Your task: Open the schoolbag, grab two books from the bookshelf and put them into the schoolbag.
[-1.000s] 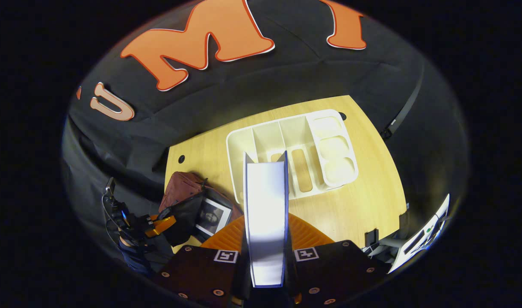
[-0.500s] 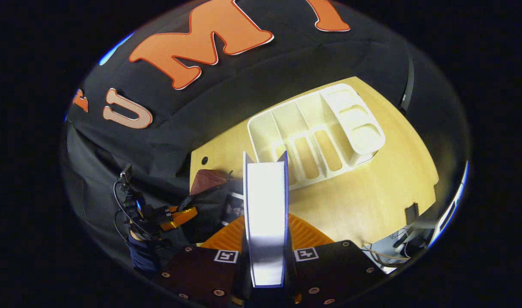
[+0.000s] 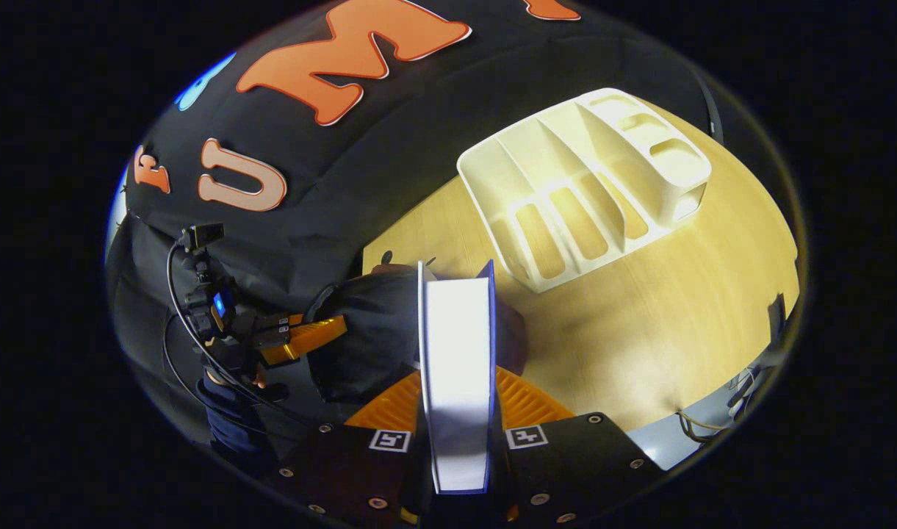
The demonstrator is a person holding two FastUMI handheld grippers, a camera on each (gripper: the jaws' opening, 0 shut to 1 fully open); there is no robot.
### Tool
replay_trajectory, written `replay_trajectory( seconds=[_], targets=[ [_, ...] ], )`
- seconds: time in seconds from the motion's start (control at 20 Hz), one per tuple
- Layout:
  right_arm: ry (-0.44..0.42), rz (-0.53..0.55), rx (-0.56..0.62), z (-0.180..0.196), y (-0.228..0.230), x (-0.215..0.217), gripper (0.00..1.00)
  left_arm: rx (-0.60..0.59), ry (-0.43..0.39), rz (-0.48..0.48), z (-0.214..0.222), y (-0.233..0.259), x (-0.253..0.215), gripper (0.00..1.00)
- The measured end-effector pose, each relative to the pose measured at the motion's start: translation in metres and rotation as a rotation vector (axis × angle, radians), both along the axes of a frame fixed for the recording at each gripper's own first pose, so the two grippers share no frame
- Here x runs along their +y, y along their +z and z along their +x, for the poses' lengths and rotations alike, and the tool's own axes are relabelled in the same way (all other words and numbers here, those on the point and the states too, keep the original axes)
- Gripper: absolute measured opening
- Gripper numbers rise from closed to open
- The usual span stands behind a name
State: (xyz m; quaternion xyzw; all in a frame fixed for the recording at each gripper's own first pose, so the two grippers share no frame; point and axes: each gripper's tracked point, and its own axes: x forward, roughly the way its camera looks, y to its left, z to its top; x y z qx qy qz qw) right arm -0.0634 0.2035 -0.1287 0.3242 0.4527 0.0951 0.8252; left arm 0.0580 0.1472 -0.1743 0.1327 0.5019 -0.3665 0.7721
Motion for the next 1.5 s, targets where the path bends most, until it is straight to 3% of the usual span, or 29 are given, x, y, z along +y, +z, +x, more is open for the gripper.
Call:
replay_trajectory(
  seconds=[0.35, 0.8, 1.15, 1.3, 1.35, 1.4, 1.5],
  targets=[
    [0.005, 0.144, -0.013, 0.020, -0.040, 0.044, 0.32, -0.041, -0.029, 0.008, 0.001, 0.009, -0.008, 0.04],
    [-0.034, 0.292, -0.013, 0.057, -0.080, 0.101, 0.32, -0.068, -0.018, -0.064, -0.008, 0.019, -0.021, 0.04],
    [-0.041, 0.353, 0.014, 0.079, -0.110, 0.153, 0.32, -0.105, -0.028, -0.086, -0.021, 0.027, -0.027, 0.04],
    [-0.022, 0.332, -0.010, 0.091, -0.122, 0.168, 0.32, -0.095, -0.022, -0.108, -0.025, 0.027, -0.032, 0.04],
    [-0.020, 0.335, 0.010, 0.092, -0.128, 0.177, 0.42, -0.092, -0.021, -0.115, -0.025, 0.026, -0.031, 0.04],
    [-0.021, 0.337, 0.025, 0.094, -0.131, 0.183, 0.33, -0.084, -0.020, -0.127, -0.027, 0.025, -0.032, 0.04],
    [-0.018, 0.317, 0.032, 0.095, -0.131, 0.184, 0.34, -0.099, -0.016, -0.149, -0.025, 0.028, -0.030, 0.04]
  ],
)
